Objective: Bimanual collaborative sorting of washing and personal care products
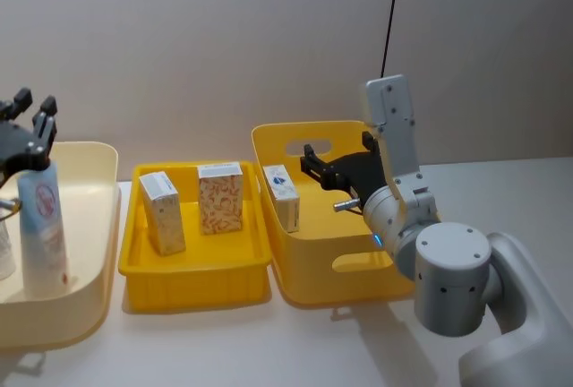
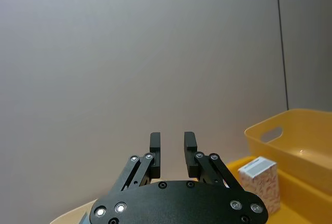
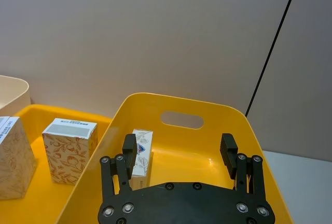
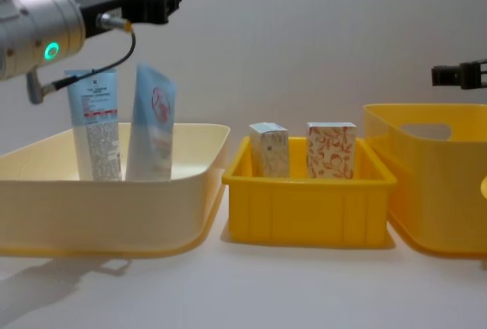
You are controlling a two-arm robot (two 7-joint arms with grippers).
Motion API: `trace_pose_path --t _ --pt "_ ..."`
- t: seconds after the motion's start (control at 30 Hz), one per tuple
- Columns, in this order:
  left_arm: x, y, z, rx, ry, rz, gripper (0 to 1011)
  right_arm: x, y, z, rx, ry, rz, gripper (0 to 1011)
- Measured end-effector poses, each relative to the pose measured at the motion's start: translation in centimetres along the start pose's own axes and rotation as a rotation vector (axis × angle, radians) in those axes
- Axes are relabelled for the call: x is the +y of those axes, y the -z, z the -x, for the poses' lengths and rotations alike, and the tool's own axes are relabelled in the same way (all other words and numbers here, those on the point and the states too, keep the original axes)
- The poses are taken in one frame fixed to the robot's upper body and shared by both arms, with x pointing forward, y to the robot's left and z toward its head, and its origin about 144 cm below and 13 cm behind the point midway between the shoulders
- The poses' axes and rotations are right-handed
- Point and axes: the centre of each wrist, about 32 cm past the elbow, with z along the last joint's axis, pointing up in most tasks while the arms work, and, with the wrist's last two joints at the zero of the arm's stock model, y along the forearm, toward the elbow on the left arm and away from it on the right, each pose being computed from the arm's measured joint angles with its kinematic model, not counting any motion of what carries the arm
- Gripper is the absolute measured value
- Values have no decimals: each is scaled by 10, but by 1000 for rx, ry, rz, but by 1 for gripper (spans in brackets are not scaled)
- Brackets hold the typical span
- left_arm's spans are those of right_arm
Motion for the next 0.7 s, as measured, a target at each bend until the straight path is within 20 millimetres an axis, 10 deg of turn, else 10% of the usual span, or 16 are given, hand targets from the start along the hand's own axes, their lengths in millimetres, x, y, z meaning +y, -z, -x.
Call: trace_pose_path --t 0.7 --pt "-15 -16 -6 71 82 56 273 0 0 0 0 0 0 1001"
